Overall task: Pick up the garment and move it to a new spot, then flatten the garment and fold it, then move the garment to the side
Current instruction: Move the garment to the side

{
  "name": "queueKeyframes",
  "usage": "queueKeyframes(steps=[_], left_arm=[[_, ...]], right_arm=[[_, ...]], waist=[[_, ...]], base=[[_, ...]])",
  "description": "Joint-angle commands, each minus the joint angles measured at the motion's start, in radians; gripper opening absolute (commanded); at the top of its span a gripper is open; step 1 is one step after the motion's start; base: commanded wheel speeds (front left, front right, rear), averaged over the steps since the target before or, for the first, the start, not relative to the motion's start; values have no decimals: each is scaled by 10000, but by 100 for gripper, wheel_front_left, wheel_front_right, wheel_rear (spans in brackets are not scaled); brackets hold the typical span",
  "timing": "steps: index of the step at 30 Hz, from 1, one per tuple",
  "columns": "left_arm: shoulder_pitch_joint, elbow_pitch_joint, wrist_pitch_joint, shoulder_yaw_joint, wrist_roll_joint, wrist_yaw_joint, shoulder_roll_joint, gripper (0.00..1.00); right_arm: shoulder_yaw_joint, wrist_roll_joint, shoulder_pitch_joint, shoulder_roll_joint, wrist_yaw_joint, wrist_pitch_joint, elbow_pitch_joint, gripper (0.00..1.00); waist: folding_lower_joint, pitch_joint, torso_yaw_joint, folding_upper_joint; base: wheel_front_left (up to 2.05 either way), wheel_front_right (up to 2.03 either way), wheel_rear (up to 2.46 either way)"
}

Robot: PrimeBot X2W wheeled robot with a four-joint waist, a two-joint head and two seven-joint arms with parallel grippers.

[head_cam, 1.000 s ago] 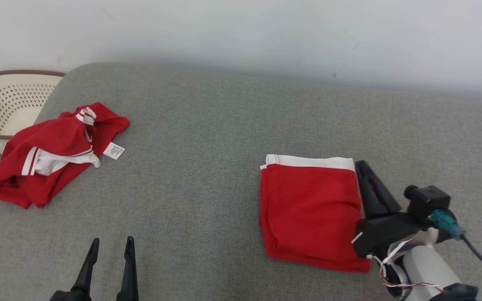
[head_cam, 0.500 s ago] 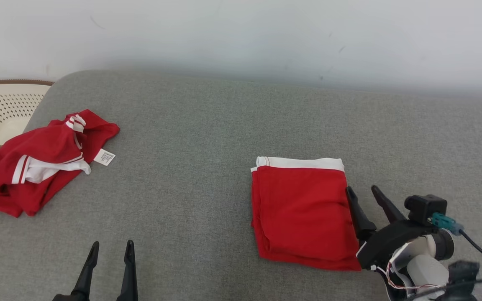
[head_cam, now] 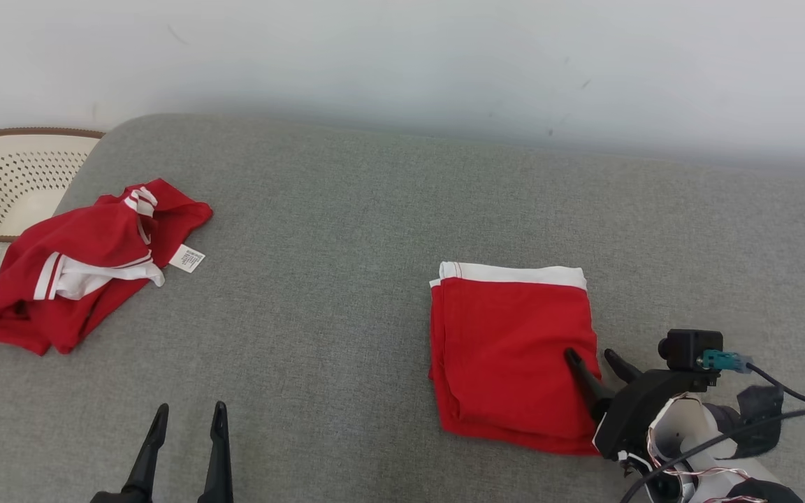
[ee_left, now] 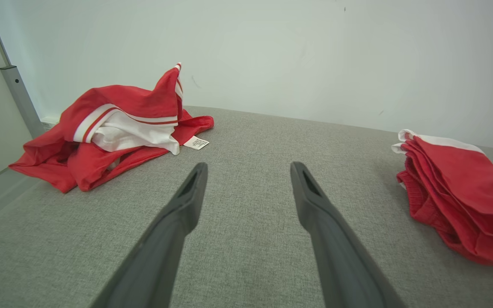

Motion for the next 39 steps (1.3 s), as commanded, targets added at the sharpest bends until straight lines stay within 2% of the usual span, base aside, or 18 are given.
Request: queueKeyframes(steps=[1,11,12,14,15,30,39], left_arm=[[3,8,-41,11,26,1,2,100],[19,-3,-41,-57,-81,62,2,100],[13,-9,-41,-64,-76,75,2,100],[14,-15,-41,-78,-77,84,2,100],[17,-6,-41,-70,-83,74,2,100],[32,-55,-39,53,-101,77,0,100],[-225,-336,-41,80,38,20,2,100]], right_arm=[[53,102,-98,-1,-2,46,47,100],[943,1241,-252,51,-2,1208,409,100],[1013,1304,-265,29,-2,1229,418,82],[1145,1445,-270,-10,-2,1270,413,13],[1212,1504,-281,-23,-2,1270,399,0],[1680,1368,-1336,-492,-4,24,656,0],[2229,752,-2806,-1381,-4,41,885,0]], waist=[[0,3,14,0],[0,45,57,0],[0,53,57,0],[0,63,55,0],[0,66,53,0],[0,160,-172,0],[0,829,-696,0]], base=[[0,0,0],[0,0,0],[0,0,0],[0,0,0],[0,0,0],[0,0,0],[0,0,0]])
